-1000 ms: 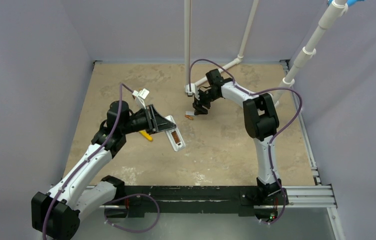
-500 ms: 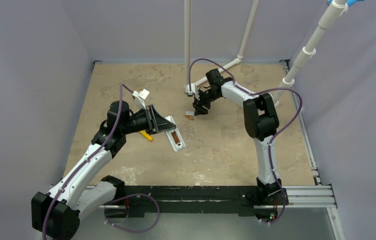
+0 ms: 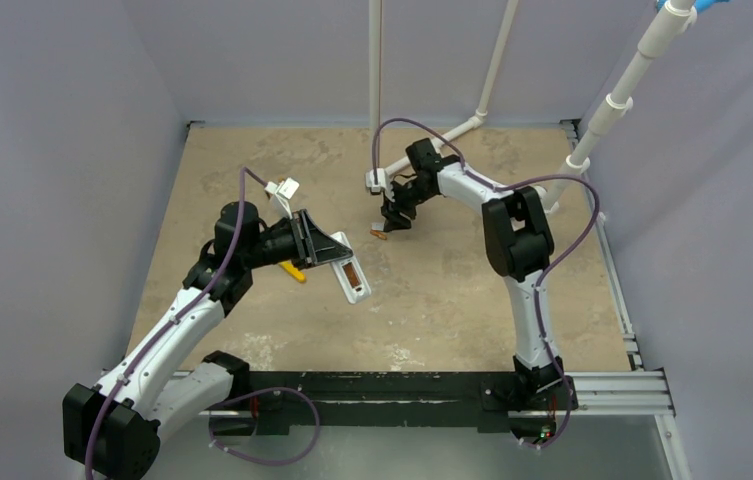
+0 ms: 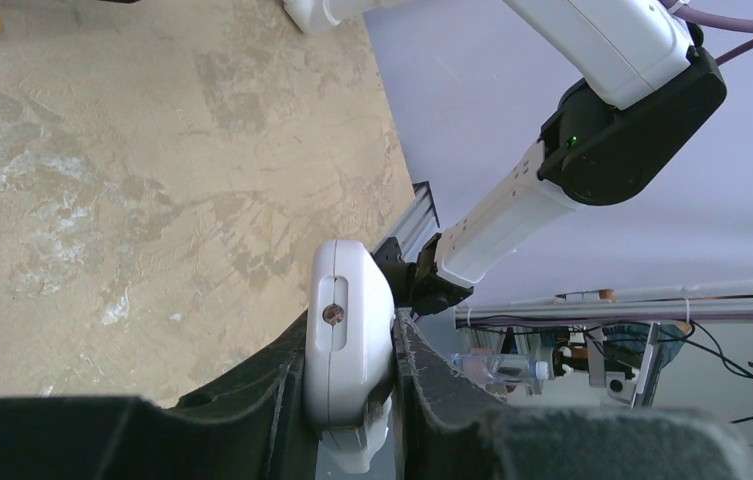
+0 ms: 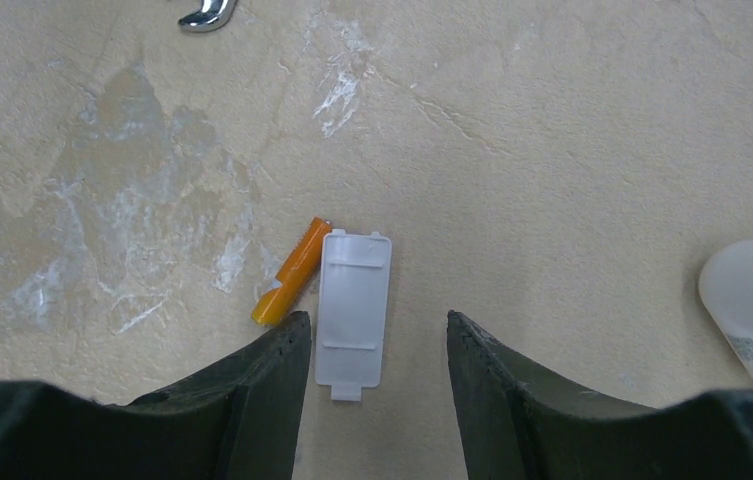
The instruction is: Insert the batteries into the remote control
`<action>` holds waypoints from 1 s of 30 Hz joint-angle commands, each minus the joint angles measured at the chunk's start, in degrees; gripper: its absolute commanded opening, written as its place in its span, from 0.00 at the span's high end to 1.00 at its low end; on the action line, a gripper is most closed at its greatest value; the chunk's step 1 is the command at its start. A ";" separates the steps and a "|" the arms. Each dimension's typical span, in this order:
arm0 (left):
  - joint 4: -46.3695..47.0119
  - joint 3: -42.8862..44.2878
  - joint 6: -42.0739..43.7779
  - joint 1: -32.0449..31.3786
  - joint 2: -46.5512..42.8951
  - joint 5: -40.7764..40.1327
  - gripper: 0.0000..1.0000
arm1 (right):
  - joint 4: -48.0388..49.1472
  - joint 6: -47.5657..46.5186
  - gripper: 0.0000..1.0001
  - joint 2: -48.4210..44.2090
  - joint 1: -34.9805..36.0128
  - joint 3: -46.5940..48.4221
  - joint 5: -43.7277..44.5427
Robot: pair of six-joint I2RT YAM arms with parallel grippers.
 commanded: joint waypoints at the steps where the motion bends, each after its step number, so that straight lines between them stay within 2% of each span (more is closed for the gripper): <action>1: 1.88 2.48 0.93 0.31 -0.34 -0.01 1.00 | -1.10 -1.51 0.50 1.53 1.22 2.11 1.18; 7: 2.01 2.30 1.01 0.38 -0.29 0.03 1.00 | -2.71 -2.67 0.55 3.07 2.56 2.66 6.71; 10: 1.97 2.20 1.02 0.32 -0.34 0.07 1.00 | -5.33 -4.36 0.69 4.35 2.99 3.93 9.03; 14: 1.98 2.21 1.02 0.32 -0.40 0.07 1.00 | -5.37 -4.91 0.78 4.69 3.40 3.91 10.04; 18: 1.99 2.20 1.07 0.31 -0.37 0.08 1.00 | -4.93 -2.44 0.95 4.59 3.63 4.82 9.78; 20: 2.07 2.28 1.06 0.33 -0.24 0.15 1.00 | -4.51 -2.05 0.99 4.30 3.62 5.06 9.07; 30: 2.23 2.56 0.93 0.31 -0.16 0.59 1.00 | 5.98 5.67 1.00 -2.60 3.52 -0.43 4.65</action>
